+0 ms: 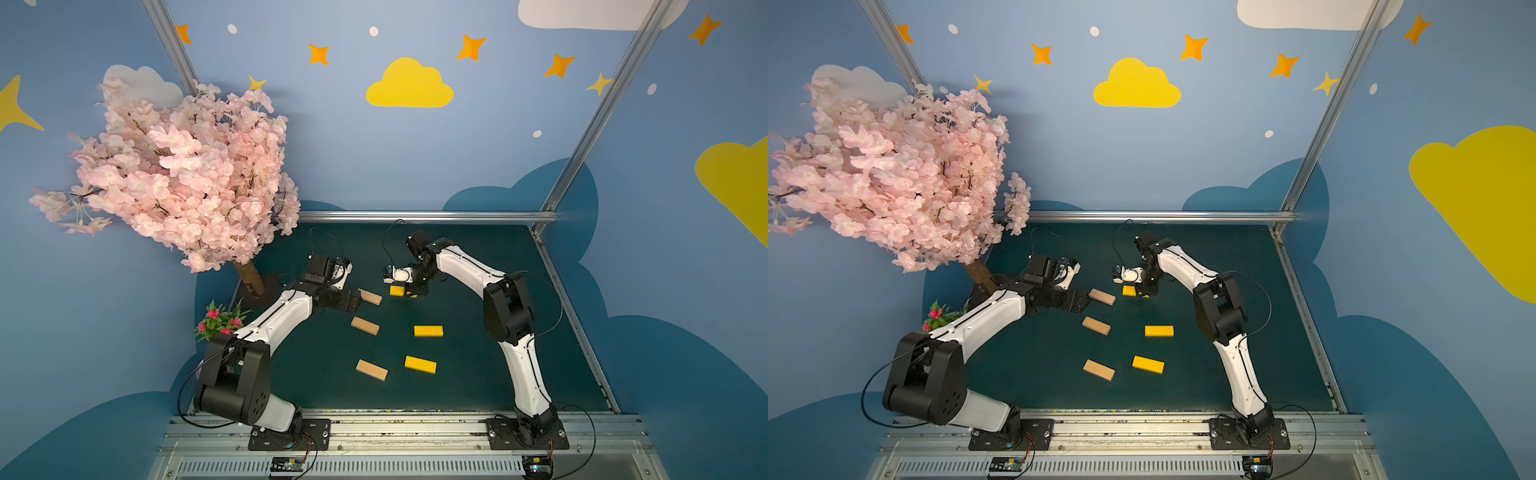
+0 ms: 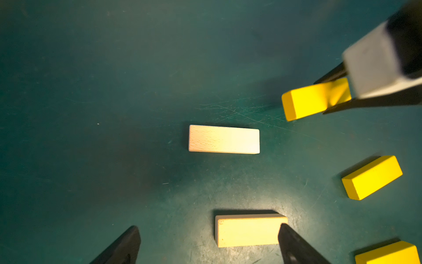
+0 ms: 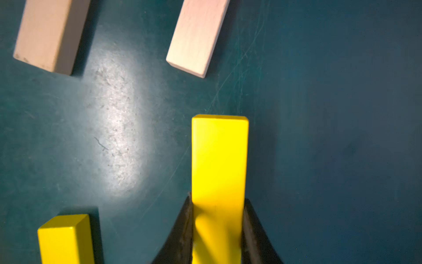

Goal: Assemble the number 6 with building blocks
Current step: Place the building block at the center of the board.

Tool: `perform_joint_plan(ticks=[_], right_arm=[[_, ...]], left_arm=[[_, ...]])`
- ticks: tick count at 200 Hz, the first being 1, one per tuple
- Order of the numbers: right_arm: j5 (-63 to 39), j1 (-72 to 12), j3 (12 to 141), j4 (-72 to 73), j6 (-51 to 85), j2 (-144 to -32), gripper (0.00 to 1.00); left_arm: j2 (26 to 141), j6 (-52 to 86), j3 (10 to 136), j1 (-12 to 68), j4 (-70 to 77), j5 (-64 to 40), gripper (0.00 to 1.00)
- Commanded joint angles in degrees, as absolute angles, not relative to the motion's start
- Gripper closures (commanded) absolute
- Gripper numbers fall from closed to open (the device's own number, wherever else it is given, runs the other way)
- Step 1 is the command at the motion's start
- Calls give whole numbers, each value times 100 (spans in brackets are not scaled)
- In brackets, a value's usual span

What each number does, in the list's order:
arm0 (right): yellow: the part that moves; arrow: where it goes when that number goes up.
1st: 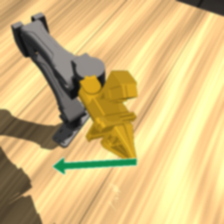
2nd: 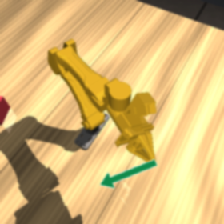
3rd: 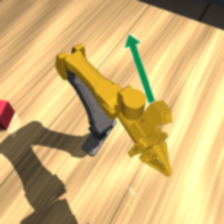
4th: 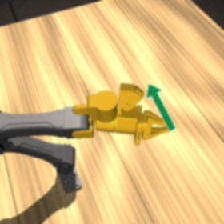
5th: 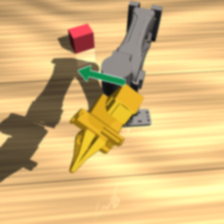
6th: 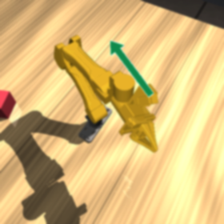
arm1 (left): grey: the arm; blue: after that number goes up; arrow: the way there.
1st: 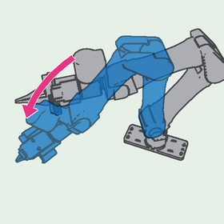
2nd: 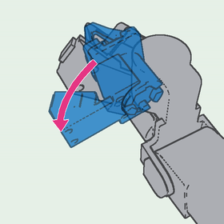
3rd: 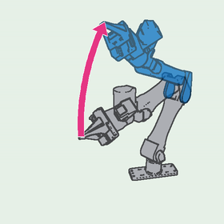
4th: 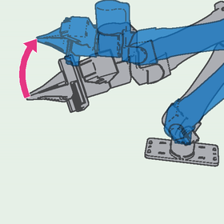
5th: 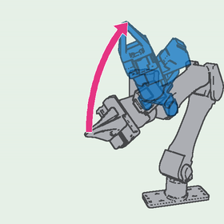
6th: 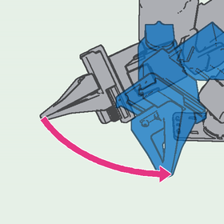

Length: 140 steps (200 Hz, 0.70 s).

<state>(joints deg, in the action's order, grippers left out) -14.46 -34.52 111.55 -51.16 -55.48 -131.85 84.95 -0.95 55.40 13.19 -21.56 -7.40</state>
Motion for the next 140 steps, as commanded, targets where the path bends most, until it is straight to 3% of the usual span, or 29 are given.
perform_joint_plan(ticks=[1, 26, 44, 58, 60, 63, 66, 125, 140], right_arm=[[-1468, -3480, 11241, -5312, -5601, -13376, 100], [-1399, -3490, 11232, -5334, -5599, -13436, 98], [-1282, -3499, 11231, -5333, -5595, -13469, 84], [-1156, -3507, 11217, -5274, -5543, -13463, 49], [-1148, -3507, 11215, -5274, -5539, -13458, 38], [-1132, -3507, 11211, -5255, -5533, -13450, 12], [-1118, -3507, 11195, -5212, -5505, -13435, 4], [-843, -3409, 10454, -3638, -4306, -11911, 3], [4, -3395, 10197, -2802, -3619, -11304, 3]], left_arm=[[8270, -161, 5490, 1327, -2301, -564, 5], [8218, -164, 5468, 1319, -2325, -527, 5], [8232, -114, 5492, 1318, -2379, -479, 5], [8243, -37, 5541, 1319, -2455, -411, 5], [8244, -22, 5551, 1319, -2470, -402, 5], [8249, 1, 5571, 1319, -2488, -385, 5], [8249, 34, 5584, 1320, -2515, -365, 5], [8403, 1166, 6077, 1319, -3114, -302, 5], [8543, 1661, 6314, 1342, -3153, -589, 6]])
